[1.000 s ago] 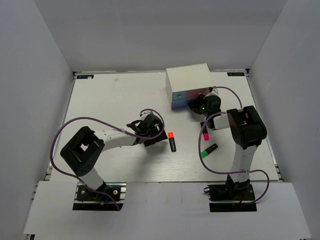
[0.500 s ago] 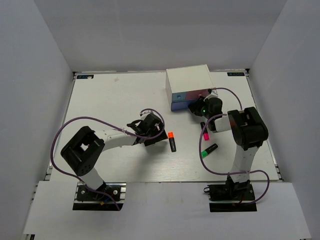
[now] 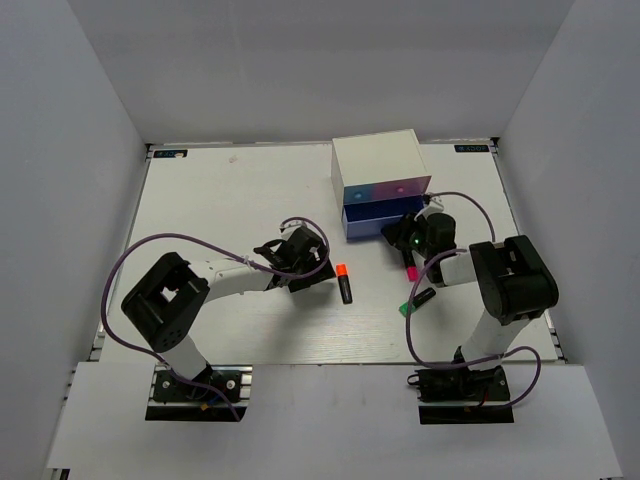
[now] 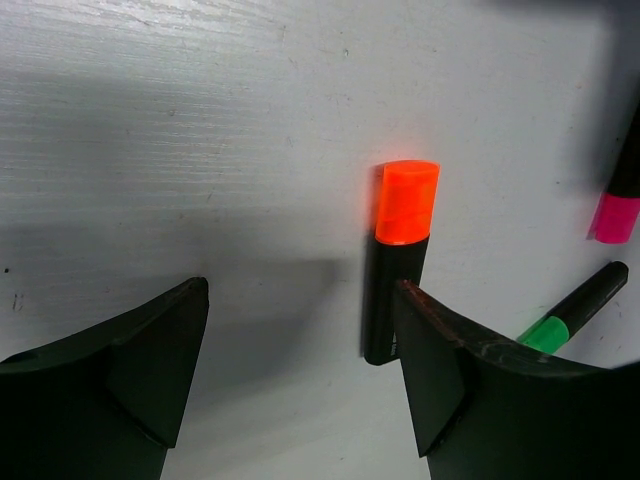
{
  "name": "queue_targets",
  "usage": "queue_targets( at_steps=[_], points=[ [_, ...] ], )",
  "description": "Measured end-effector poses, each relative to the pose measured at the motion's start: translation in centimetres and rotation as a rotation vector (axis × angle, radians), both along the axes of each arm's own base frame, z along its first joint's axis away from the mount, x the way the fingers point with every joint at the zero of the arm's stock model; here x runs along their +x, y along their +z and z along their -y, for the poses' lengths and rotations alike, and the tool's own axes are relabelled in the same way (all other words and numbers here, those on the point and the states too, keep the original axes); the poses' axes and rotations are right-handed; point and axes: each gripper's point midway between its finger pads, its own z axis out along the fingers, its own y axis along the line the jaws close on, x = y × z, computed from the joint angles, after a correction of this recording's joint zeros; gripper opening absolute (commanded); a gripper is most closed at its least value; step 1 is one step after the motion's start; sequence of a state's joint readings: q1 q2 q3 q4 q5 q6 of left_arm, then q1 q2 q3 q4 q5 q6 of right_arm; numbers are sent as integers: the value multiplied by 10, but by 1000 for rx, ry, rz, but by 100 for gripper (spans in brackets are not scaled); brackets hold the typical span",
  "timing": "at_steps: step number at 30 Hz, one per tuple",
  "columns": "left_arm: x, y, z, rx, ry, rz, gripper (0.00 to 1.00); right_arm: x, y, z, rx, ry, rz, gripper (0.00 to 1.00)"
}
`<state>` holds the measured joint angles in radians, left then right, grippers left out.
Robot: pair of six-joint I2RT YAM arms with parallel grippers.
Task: Sort the stationery into containers
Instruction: Open the drawer
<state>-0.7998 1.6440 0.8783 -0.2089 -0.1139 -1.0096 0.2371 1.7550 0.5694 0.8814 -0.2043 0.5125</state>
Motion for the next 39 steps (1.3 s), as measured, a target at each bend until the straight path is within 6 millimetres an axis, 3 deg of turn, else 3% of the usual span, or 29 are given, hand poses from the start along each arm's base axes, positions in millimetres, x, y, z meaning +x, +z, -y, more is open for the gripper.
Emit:
queue_targets(
  at_steps=[2,3,5,6,8,16,23,27,31,32,35,36,39],
  points=[
    [0,1,1,-2,-1,2,87,-9,0,2,0,2,-4,14],
    [1,2,2,-4,-1,3,87,-15,-1,3,-1,3,-7,31],
    [4,6,5,-13,-1,12,87,-25,-3,4,-1,9,-18,54],
    [6,9,8,-21,-2,17,88,-28,-4,4,-1,15,-20,76],
    [10,14,13,-33,-6,24,88,-31,-1,3,-6,30,-8,90],
    [23,19,38,-44,-43,31,88,-36,26,-5,-20,121,91,90],
    [17,17,54,-13,-94,17,87,-74,70,-9,-63,261,255,90],
    [11,12,60,33,-108,-7,79,-87,83,-6,-120,301,268,90],
    [13,2,67,100,-92,-33,69,-84,84,-1,-231,346,220,90],
    [12,-3,67,121,-87,-43,64,-81,84,2,-257,345,203,87],
    [14,-8,70,174,-68,-57,60,-76,82,14,-296,312,162,59],
    [15,-10,71,189,-62,-63,57,-76,79,20,-299,290,141,43],
    [16,-12,72,226,-47,-64,37,-77,74,35,-297,224,96,13]
  ],
)
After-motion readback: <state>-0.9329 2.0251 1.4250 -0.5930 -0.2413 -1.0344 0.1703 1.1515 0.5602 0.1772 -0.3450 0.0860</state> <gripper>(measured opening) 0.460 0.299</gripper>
